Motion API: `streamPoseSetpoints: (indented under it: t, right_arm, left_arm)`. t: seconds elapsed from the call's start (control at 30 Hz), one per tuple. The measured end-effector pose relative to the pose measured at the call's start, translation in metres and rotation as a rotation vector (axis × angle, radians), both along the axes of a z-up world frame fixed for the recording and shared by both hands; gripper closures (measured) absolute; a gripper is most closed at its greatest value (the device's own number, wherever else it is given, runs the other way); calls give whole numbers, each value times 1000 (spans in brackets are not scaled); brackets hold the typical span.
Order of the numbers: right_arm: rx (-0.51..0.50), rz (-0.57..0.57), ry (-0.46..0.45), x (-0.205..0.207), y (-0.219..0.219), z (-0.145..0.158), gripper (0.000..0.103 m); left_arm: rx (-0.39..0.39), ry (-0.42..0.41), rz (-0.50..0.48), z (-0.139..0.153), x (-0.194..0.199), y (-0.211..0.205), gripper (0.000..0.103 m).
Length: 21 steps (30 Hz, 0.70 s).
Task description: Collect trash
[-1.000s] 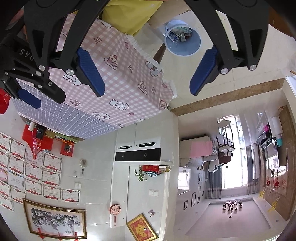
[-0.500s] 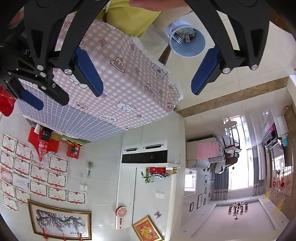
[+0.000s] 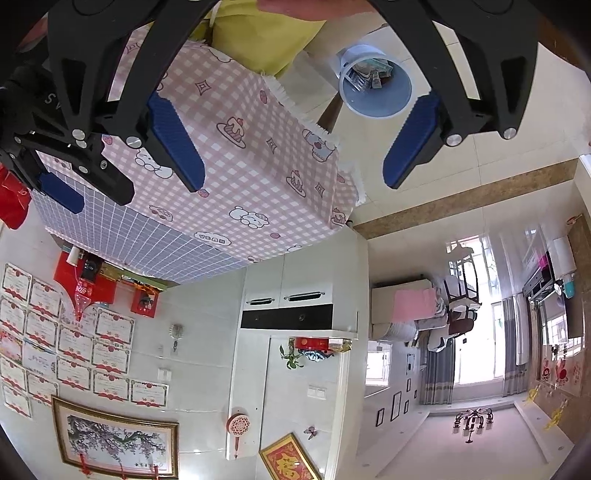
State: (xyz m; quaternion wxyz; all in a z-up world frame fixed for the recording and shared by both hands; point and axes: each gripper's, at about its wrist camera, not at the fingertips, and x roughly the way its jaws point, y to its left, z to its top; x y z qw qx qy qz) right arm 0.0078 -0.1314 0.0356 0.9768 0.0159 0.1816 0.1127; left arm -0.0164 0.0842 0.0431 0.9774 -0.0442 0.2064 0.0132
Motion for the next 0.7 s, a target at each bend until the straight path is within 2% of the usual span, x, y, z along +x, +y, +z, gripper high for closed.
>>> streamPoseSetpoints:
  t: [0.7]
  right_arm:
    - [35,-8,21,4,-6,-4,18]
  left_arm:
    - [11,17,-8,-7,9,-3,7]
